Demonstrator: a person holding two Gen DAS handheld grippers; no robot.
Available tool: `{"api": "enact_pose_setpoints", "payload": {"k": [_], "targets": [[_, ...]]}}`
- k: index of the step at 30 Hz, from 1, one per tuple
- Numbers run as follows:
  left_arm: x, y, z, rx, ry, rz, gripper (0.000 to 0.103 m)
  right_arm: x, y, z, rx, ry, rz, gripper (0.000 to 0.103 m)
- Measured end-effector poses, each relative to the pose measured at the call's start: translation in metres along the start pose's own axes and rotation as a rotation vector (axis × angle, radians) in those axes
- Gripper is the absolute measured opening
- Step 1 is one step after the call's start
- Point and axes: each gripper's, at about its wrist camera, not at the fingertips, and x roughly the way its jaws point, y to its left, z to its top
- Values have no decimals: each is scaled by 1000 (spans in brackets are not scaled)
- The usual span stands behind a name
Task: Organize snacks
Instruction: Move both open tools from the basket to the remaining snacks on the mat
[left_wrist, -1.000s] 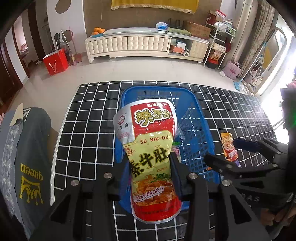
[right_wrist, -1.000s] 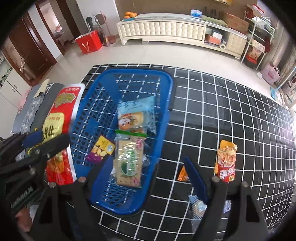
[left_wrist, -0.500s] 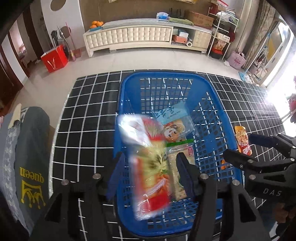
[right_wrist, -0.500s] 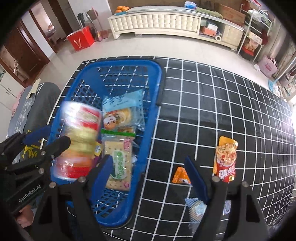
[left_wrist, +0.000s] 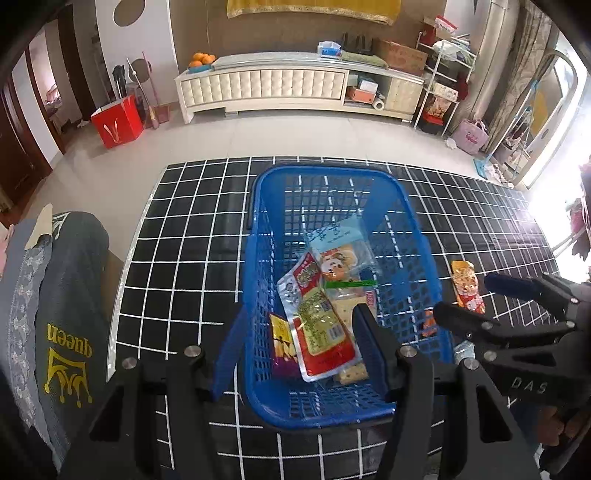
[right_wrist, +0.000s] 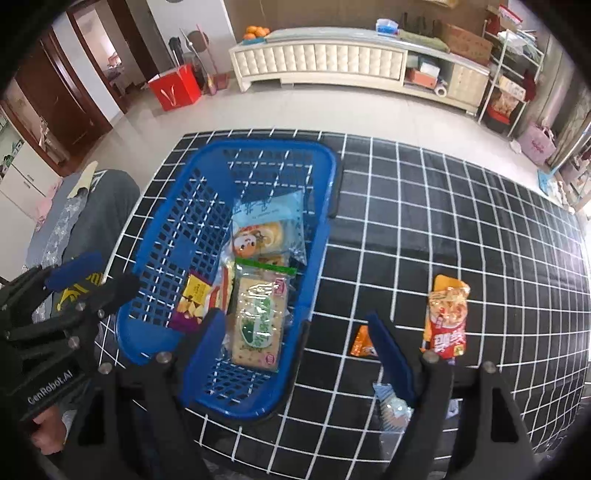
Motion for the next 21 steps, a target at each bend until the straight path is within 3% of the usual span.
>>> {"api": "enact_pose_setpoints", "payload": {"k": [10,11,12,13,21], "targets": [[-21,-47,-11,56,-21,-9,56,-35,-32,-18,26,-50,-4,83],[-23,-52,-12,63,-22,-12,57,-39,-38,-20,36,-57,-6,83],[-23,-57,-12,68,-23,-17,69,-43,-45,-21,50,-64,-11,83],[-25,-64,-11,71,-31,-30,74,-46,-50,-22,63,-68,-14,83],[-21,-121,-9,127,-24,-84,74,-57,-92,-34,110,-78,-66,83]]}}
